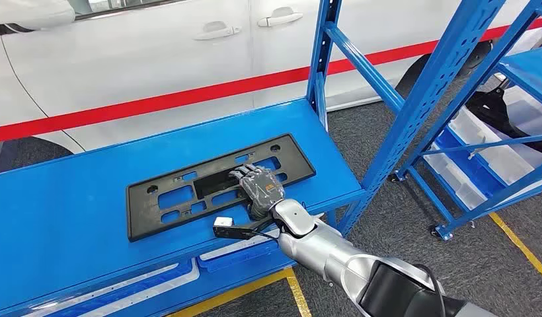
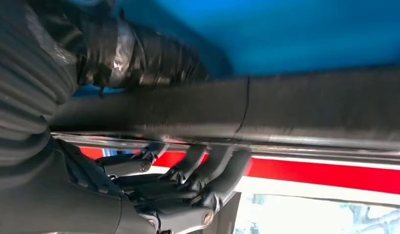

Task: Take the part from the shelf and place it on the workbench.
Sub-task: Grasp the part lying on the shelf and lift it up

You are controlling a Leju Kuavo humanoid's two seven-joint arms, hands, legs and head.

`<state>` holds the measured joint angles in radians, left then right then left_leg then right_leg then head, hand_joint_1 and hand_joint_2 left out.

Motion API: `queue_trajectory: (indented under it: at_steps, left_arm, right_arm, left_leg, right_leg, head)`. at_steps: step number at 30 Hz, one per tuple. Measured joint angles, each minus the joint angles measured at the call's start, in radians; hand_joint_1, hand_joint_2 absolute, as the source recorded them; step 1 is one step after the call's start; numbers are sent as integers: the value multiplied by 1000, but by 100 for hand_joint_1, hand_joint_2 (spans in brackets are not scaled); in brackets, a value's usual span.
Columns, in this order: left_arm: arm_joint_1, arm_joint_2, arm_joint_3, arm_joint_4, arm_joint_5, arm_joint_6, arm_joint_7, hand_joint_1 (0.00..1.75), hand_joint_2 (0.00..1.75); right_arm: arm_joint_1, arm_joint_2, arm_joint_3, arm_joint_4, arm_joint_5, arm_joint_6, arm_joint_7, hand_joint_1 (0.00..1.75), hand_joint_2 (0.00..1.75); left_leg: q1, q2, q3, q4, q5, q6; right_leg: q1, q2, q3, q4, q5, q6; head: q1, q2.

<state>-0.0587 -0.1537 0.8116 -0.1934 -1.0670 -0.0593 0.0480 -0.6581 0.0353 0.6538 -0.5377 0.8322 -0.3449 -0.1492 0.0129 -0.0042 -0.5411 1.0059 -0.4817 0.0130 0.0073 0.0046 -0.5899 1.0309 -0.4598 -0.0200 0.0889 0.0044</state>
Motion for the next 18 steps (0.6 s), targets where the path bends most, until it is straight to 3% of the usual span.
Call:
queue_trajectory:
  at_steps: [18]
  left_arm:
    - [1, 0, 19, 0, 9, -13, -25, 0, 175]
  right_arm:
    - [3, -10, -5, 0, 16, -5, -5, 175, 175]
  left_leg:
    - [-2, 0, 1, -1, 0, -6]
  right_leg:
    - [-2, 0, 3, 0, 0, 0]
  head:
    - [0, 0]
